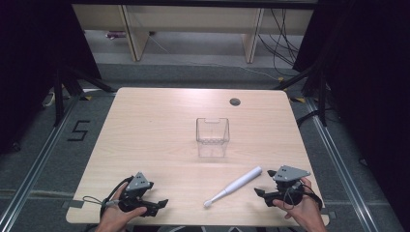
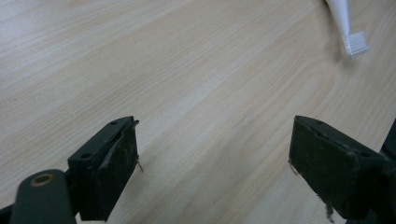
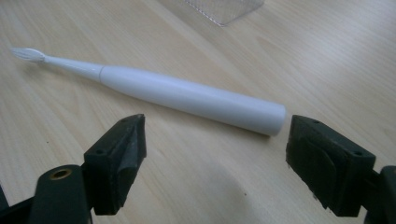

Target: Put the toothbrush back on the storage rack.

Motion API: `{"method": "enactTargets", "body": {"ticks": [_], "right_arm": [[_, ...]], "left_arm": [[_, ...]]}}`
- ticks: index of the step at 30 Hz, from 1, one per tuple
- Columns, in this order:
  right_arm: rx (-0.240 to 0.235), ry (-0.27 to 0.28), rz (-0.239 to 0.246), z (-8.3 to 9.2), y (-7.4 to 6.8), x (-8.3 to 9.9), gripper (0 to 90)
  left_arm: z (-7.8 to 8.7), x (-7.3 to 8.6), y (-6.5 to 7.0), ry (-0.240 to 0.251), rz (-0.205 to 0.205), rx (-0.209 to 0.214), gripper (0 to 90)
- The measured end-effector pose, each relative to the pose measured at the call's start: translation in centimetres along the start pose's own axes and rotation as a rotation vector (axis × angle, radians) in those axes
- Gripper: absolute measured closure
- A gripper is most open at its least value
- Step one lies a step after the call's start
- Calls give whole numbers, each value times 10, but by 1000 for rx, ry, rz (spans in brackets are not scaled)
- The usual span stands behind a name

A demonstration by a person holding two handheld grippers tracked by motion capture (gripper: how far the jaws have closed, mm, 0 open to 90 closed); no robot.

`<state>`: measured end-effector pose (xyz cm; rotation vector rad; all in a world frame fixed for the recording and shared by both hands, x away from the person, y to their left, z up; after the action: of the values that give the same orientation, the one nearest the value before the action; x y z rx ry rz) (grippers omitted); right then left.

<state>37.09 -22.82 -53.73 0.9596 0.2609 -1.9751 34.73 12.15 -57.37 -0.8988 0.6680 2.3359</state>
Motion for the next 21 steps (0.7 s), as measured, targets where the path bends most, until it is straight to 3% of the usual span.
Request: {"method": "enactTargets", "body": {"ticks": [3, 4, 9, 11, 15, 17, 21], "right_arm": [[-26, -10, 21, -3, -7, -7, 200], [-29, -16, 17, -4, -9, -9, 198], [-57, -21, 67, -12, -13, -18, 195], [-48, -27, 74, -14, -12, -19, 216], [-56, -43, 45, -17, -13, -19, 283], [-49, -31, 61, -18, -11, -20, 284], [-55, -12, 18, -20, -8, -23, 361]], "left_arm": [[0, 0, -1, 2, -2, -1, 149], [0, 0, -3, -12, -23, -9, 149], [0, 0, 0, 0, 0, 2, 148], [0, 0, 0, 2, 2, 1, 149], [0, 1, -1, -12, -13, -2, 149], [1, 1, -1, -14, -16, -1, 149], [1, 1, -1, -13, -14, -1, 149]]}}
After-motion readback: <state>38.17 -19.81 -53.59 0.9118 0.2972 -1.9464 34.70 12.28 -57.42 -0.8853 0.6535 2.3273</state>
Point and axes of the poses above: each handheld gripper's, and its own axes: z roughly backward along the jaws, x roughly out of its underside, y roughly to its right, the point moved 10 cm from there along -z, roughly forward along the jaws, and after that the axes turned 8 degrees about z, right-handed, at the moved point
